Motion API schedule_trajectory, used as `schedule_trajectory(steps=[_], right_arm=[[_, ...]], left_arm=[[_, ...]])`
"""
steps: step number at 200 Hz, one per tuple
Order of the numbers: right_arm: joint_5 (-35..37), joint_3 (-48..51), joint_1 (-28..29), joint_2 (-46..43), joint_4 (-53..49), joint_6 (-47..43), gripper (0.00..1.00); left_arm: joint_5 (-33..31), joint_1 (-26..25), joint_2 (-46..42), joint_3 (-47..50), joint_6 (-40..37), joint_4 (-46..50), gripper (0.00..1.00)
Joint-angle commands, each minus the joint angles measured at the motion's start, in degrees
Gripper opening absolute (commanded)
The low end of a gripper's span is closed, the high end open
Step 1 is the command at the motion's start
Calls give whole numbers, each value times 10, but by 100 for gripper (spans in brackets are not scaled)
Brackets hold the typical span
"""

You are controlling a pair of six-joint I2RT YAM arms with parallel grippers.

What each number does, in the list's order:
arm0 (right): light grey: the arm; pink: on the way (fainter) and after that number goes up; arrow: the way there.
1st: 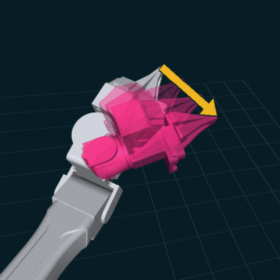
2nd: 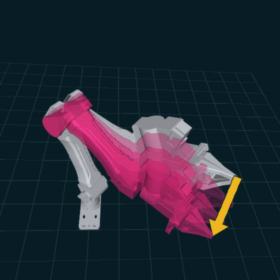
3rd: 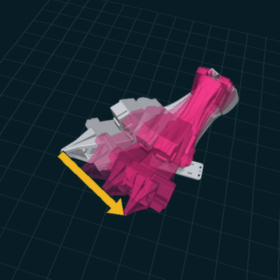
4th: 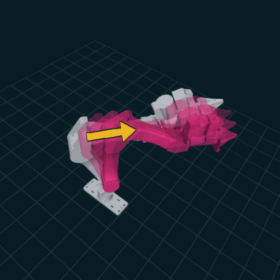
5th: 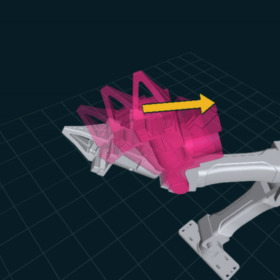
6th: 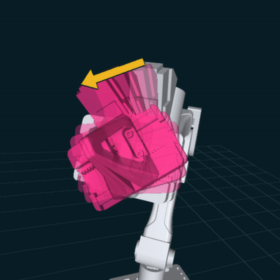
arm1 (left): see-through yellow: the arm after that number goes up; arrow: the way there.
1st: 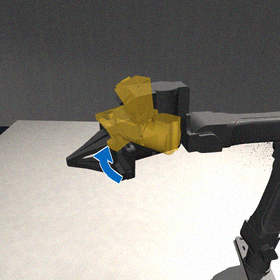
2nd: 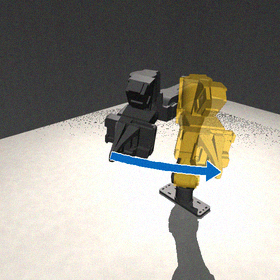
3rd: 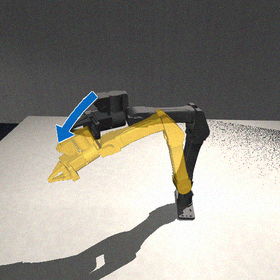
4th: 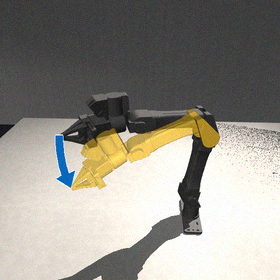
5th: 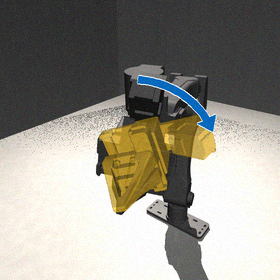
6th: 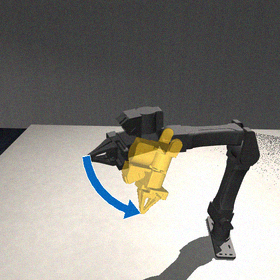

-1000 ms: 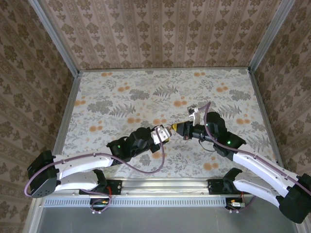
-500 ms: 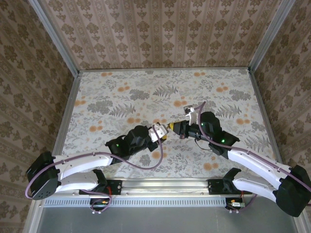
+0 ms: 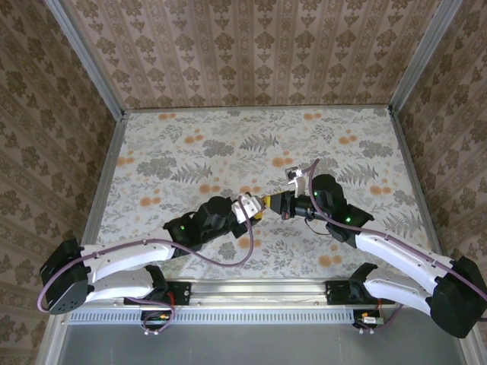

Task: Unlock with the key

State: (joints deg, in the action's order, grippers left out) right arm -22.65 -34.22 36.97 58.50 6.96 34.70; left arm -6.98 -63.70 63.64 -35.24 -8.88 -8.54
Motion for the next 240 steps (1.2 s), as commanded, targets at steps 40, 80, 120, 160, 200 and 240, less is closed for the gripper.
schedule_trajectory(steps=[40, 80, 120, 160, 200, 240], right_arm=[[-63, -18, -22, -60, -158, -17, 14], [-63, -38, -80, -112, -179, -17, 32], [-63, -42, -129, -145, -182, -5, 41], [-68, -34, -139, -172, -186, -7, 46], [-66, -20, -139, -171, -182, -18, 47], [-92, 5, -138, -168, -147, -28, 48]], left_arm=[[20, -21, 13, -119, -84, -26, 13], [-66, -44, 38, -137, -152, 50, 13], [-161, -68, 51, -148, -224, 67, 10], [-250, -93, 63, -142, -301, 59, 10], [-366, -131, 105, -112, -438, -28, 7], [-416, -137, 129, -81, -536, -96, 5]])
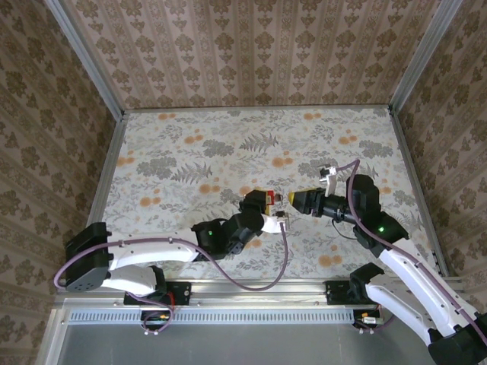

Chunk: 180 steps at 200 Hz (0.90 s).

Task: Unlock with the key

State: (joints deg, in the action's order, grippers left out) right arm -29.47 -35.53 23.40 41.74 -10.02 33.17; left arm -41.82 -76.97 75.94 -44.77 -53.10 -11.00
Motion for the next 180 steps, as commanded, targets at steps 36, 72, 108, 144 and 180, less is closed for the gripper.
schedule_trajectory(steps=[36, 72, 108, 144, 180], right_arm=[[8, 42, -3, 22, 50, -6, 43], [2, 59, -3, 67, 112, 11, 43], [8, 50, -4, 82, 123, 1, 44], [-4, 51, -4, 106, 131, -14, 44], [-29, 51, -4, 121, 154, -9, 44]], left_arm=[[-109, -9, 41, 41, -202, -182, 1], [-124, -21, 85, 75, -312, -341, 0], [-133, -24, 109, 84, -334, -397, 0], [-135, -26, 113, 86, -339, -410, 0], [-137, -27, 112, 86, -338, -412, 0]])
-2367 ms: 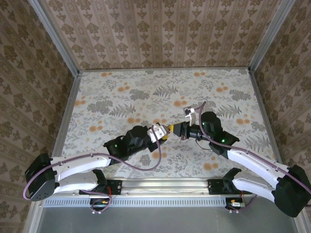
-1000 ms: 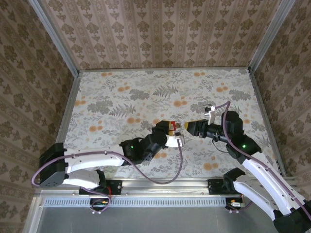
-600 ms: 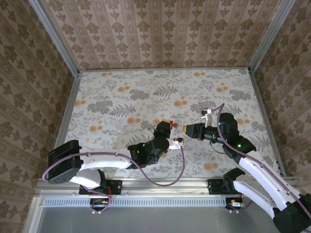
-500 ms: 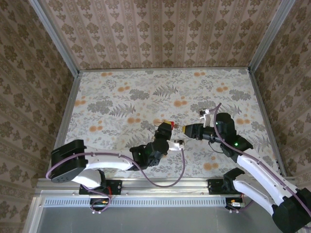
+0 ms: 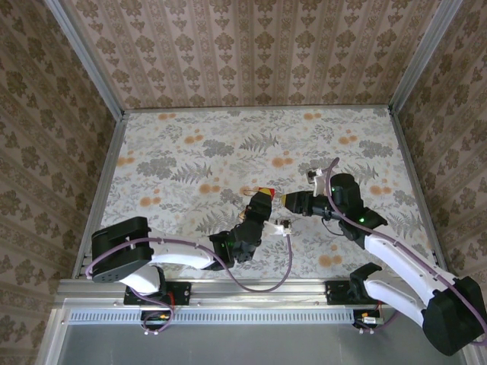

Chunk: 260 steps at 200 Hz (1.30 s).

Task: Unlock with the key

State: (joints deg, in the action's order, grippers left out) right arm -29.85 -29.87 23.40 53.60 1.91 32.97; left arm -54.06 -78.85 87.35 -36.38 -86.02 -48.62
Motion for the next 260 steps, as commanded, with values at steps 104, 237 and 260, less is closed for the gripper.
schedule_trajectory(steps=[104, 237, 260], right_arm=[[-22, -26, -3, 15, 29, -11, 46], [4, -37, -4, 39, 12, -20, 46], [6, -41, -3, 46, 13, -20, 46]], left_arm=[[-15, -14, 9, -2, -7, -38, 0], [-12, -18, 12, -5, -7, -46, 0], [-12, -18, 12, -5, -6, -45, 0]])
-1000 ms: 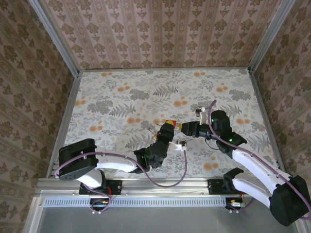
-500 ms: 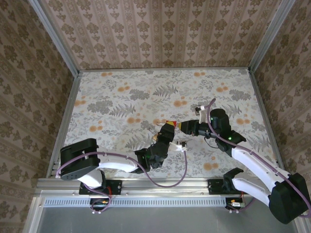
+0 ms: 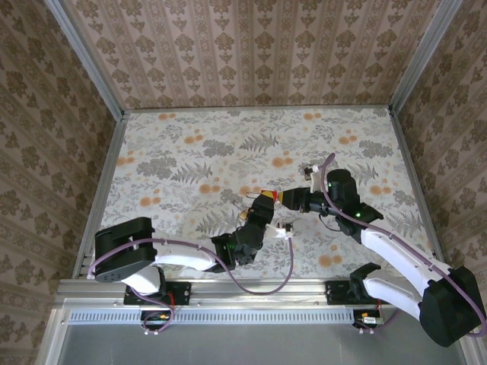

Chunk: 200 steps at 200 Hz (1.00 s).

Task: Unlock with the key

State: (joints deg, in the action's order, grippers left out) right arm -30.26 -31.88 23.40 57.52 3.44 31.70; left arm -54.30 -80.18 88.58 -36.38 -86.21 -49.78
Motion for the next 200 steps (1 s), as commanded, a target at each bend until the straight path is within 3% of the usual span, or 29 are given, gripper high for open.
schedule_trajectory(steps=[1, 96, 144, 174, 200], right_arm=[[10, -20, -3, 7, -2, -7, 46], [21, -27, -5, 33, -20, -1, 46], [-16, -39, -35, -3, -33, 42, 52], [-115, -44, -97, 2, -24, 122, 65], [-227, -22, -116, 44, 71, 221, 74]], left_arm=[[-10, -5, 0, -5, -4, -33, 0], [-11, -7, 14, -3, -44, -98, 0], [-15, -6, 13, -4, -15, -97, 0], [-11, -6, 7, -2, 17, -100, 0], [1, -6, 5, -4, 50, -89, 0]])
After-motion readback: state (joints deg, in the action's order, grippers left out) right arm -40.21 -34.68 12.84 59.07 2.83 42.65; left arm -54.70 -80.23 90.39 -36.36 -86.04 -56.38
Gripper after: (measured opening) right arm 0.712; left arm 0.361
